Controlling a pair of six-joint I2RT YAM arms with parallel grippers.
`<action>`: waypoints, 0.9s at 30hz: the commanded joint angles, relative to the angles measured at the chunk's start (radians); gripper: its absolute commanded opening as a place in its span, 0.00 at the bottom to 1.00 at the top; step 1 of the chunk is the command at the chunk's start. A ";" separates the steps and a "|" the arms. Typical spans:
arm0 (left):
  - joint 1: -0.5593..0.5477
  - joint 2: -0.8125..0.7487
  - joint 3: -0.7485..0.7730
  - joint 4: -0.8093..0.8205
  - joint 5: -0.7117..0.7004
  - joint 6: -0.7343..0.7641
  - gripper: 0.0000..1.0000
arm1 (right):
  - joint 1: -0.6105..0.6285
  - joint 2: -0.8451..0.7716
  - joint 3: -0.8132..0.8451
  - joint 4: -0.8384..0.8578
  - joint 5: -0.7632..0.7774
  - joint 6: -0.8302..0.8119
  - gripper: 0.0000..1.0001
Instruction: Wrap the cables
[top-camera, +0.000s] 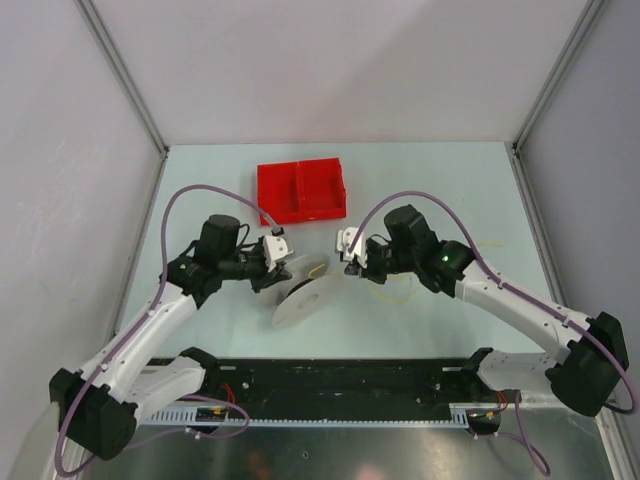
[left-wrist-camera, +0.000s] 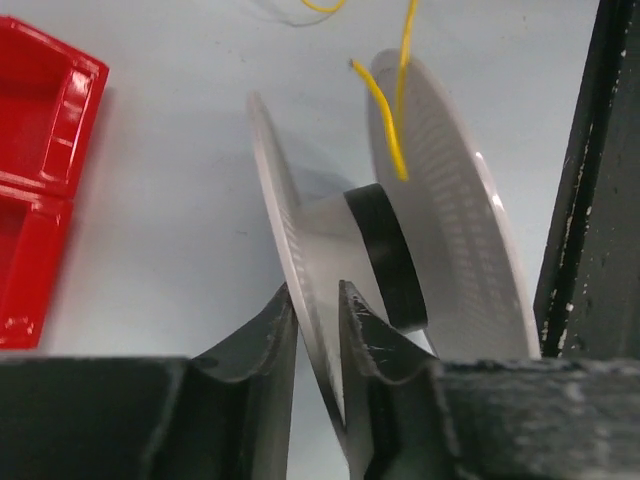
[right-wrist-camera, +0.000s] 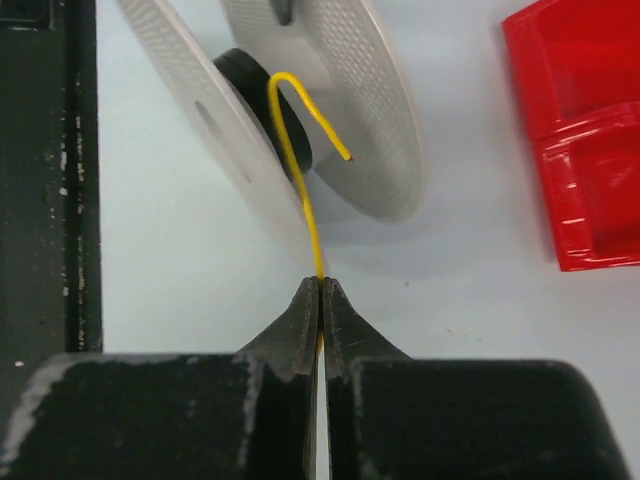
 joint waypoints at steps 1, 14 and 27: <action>0.006 0.052 0.037 0.015 0.133 0.139 0.20 | 0.050 -0.061 -0.050 0.063 0.060 0.086 0.00; 0.005 0.164 0.141 0.016 0.216 0.191 0.35 | 0.109 -0.100 -0.135 0.306 0.362 0.152 0.00; 0.007 0.173 0.181 0.014 0.164 0.098 0.74 | 0.155 -0.129 -0.234 0.451 0.417 0.177 0.00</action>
